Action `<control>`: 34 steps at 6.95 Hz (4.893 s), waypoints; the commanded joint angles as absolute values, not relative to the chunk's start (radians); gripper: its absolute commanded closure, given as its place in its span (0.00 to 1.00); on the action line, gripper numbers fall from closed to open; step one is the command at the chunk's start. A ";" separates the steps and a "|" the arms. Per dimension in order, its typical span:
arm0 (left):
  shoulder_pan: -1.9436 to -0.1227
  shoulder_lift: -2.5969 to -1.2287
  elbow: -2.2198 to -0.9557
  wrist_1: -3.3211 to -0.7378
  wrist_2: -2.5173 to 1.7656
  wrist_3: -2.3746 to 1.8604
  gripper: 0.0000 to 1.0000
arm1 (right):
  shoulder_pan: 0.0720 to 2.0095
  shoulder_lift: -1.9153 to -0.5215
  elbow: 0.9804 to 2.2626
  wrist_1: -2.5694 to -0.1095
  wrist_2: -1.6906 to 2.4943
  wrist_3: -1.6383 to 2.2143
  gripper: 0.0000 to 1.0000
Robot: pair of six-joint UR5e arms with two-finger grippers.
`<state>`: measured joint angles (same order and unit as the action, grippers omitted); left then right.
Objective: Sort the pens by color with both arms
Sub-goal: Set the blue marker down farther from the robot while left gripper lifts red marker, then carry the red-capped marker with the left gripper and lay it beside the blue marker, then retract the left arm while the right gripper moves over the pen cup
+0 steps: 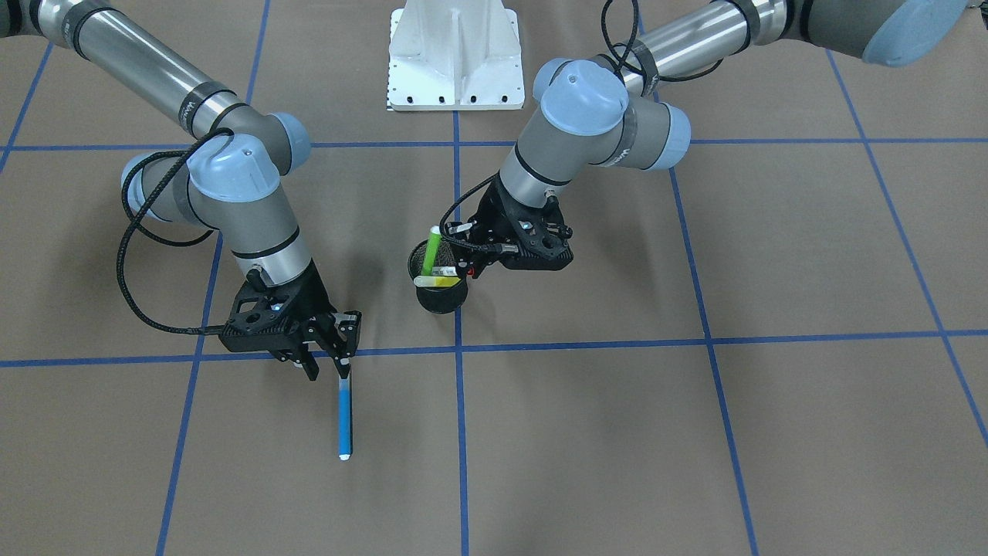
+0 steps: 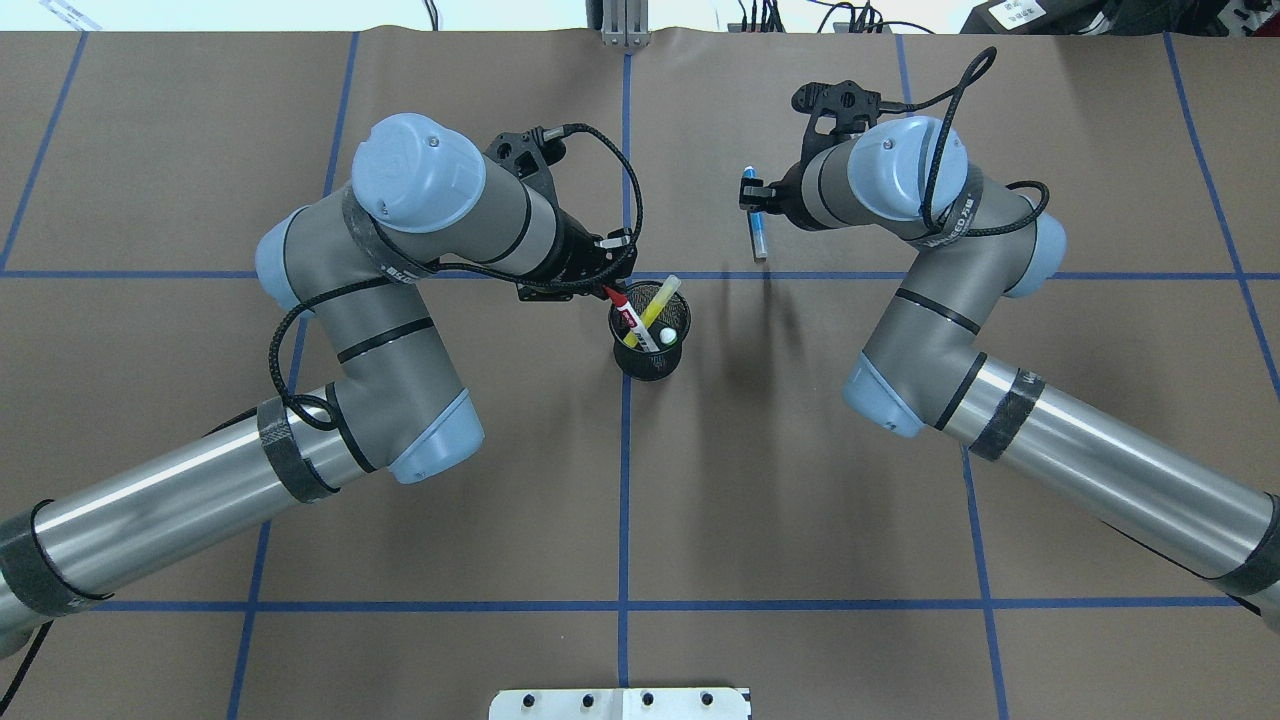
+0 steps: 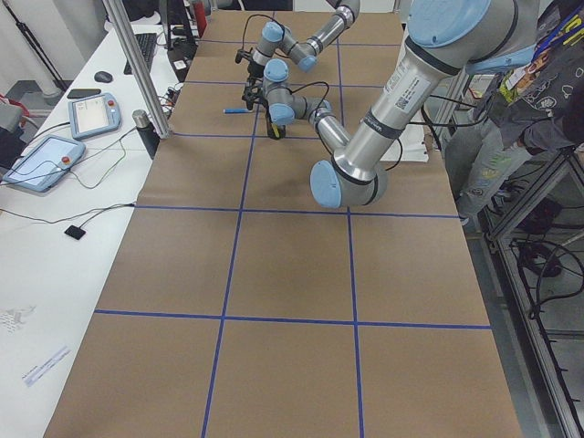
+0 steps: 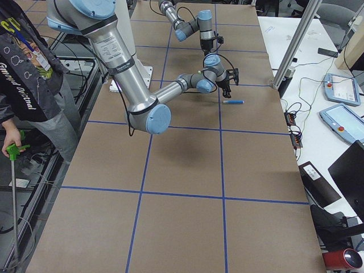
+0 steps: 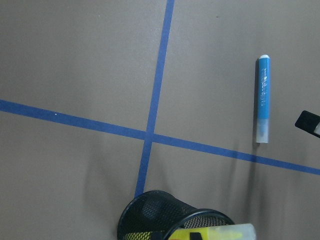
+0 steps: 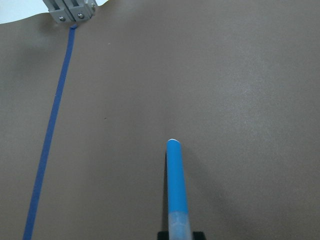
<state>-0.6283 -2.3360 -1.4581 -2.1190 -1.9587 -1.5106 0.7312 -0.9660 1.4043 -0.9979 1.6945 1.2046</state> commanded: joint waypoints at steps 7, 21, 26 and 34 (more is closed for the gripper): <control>-0.711 -2.348 -1.624 -1.985 -1.956 -1.486 1.00 | 1.020 -0.966 1.416 -1.019 2.104 1.186 0.00; -0.397 -2.655 -1.084 -2.094 -0.657 -1.729 1.00 | 1.109 -0.965 1.417 -1.396 2.152 0.997 0.00; -0.394 -2.727 -1.006 -2.086 -0.608 -1.720 0.02 | 1.101 -0.965 1.419 -1.394 2.151 1.008 0.00; -0.657 -2.346 -1.788 -1.650 -1.587 -1.369 0.01 | 0.947 -0.780 1.413 -1.397 2.154 1.123 0.00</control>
